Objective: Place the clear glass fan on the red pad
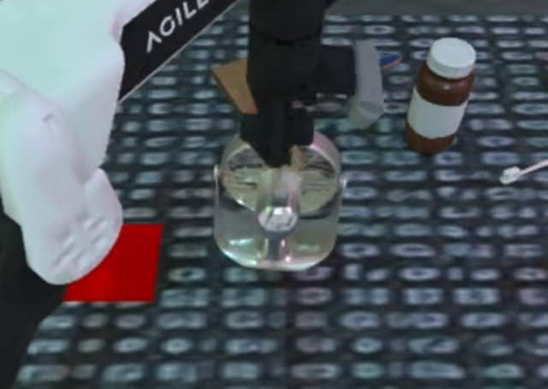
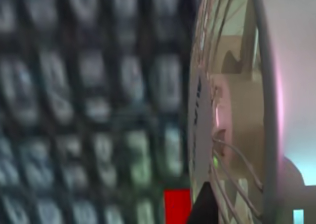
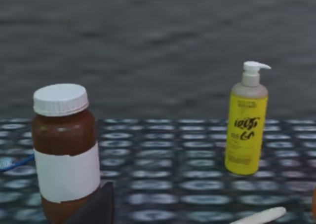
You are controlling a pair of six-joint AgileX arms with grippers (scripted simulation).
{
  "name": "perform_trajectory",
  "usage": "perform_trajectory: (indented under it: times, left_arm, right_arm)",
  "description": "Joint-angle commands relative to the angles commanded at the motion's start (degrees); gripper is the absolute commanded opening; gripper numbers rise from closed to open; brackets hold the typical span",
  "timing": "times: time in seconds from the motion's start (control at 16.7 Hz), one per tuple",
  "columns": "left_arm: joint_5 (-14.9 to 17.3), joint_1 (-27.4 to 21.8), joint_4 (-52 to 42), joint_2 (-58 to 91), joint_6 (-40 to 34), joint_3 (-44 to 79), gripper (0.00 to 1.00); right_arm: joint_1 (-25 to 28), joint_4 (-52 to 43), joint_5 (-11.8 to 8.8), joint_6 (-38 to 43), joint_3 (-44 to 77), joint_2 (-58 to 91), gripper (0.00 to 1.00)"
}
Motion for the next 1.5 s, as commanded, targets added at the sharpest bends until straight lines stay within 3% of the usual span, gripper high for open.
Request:
perform_trajectory:
  times: [0.3, 0.72, 1.14, 1.32, 1.5]
  left_arm:
    - [-2.67, 2.78, -2.03, -4.25, -23.99, -7.46, 0.00]
    - [-4.62, 8.92, 1.22, -16.19, -77.74, -21.87, 0.00]
    - [-2.63, 15.72, 10.15, -29.30, -129.84, -38.84, 0.00]
    - [-1.07, 18.36, 14.28, -33.76, -145.79, -45.84, 0.00]
    - [0.31, 20.46, 17.71, -37.07, -156.79, -51.57, 0.00]
  right_arm:
    - [0.00, 0.00, 0.00, 0.00, 0.00, 0.00, 1.00]
    - [0.00, 0.00, 0.00, 0.00, 0.00, 0.00, 1.00]
    - [0.00, 0.00, 0.00, 0.00, 0.00, 0.00, 1.00]
    - [0.00, 0.00, 0.00, 0.00, 0.00, 0.00, 1.00]
    - [0.00, 0.00, 0.00, 0.00, 0.00, 0.00, 1.00]
